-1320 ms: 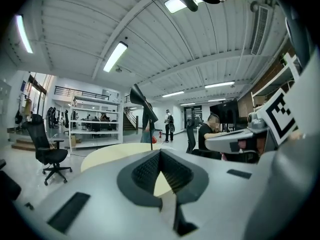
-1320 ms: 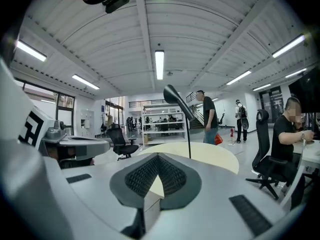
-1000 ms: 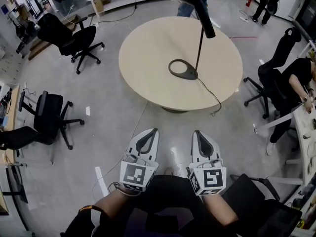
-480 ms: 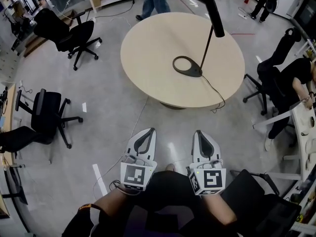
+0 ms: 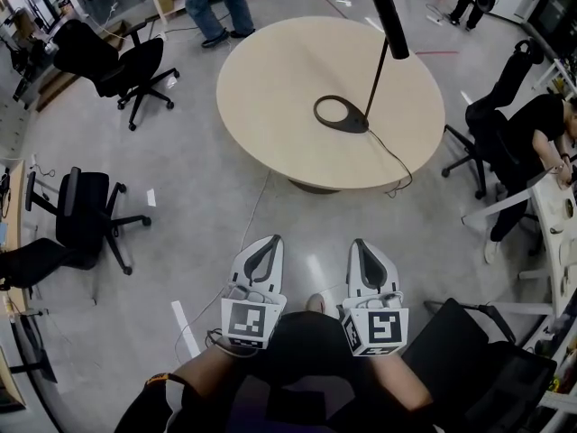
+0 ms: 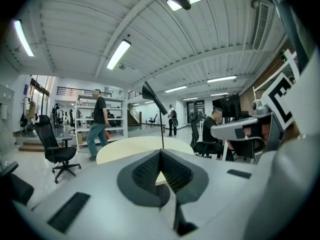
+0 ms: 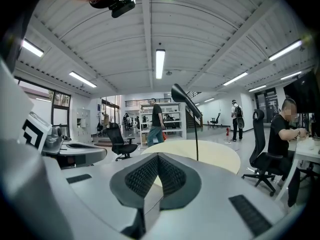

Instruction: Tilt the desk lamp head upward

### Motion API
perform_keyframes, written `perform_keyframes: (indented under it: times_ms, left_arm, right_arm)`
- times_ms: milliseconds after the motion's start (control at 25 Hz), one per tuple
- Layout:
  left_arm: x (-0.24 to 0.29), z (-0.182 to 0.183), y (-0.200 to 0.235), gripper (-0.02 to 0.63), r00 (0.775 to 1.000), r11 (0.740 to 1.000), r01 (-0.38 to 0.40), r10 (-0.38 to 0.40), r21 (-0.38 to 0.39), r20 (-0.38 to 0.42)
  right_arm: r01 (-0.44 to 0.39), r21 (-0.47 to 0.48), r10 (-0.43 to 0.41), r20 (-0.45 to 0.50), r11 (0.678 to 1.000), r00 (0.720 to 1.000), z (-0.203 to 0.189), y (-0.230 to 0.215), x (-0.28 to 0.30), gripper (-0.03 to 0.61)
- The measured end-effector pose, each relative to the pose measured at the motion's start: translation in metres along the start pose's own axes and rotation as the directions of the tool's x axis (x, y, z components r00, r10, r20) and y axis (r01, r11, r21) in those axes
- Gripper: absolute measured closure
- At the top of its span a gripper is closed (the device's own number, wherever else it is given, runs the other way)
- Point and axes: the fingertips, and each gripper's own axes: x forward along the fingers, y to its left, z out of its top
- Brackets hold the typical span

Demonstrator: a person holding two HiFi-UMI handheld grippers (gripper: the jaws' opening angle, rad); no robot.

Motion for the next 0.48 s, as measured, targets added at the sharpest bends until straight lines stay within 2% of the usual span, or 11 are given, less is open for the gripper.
perform_keyframes:
  times_ms: [120,320,480]
  left_arm:
    - [-0.002,0.001,-0.002,0.566,1.0,1.0,0.002,-0.002,-0.002,0.007]
    - [-0.008,-0.002,0.002,0.566,1.0,1.0,0.006,-0.007,-0.019,-0.028]
    - [-0.013,0.004,0.003,0.566,1.0,1.0,0.004,-0.004,-0.017,-0.008]
  right_arm:
    - [0.006,0.003,-0.006,0.004,1.0,1.0,0.001,0.0,-0.005,0.569]
    - [0.008,-0.005,-0.008,0.017,1.0,1.0,0.006,0.005,-0.005,0.569]
    - [0.013,-0.004,-0.013,0.022,1.0,1.0,0.01,0.008,-0.008,0.569]
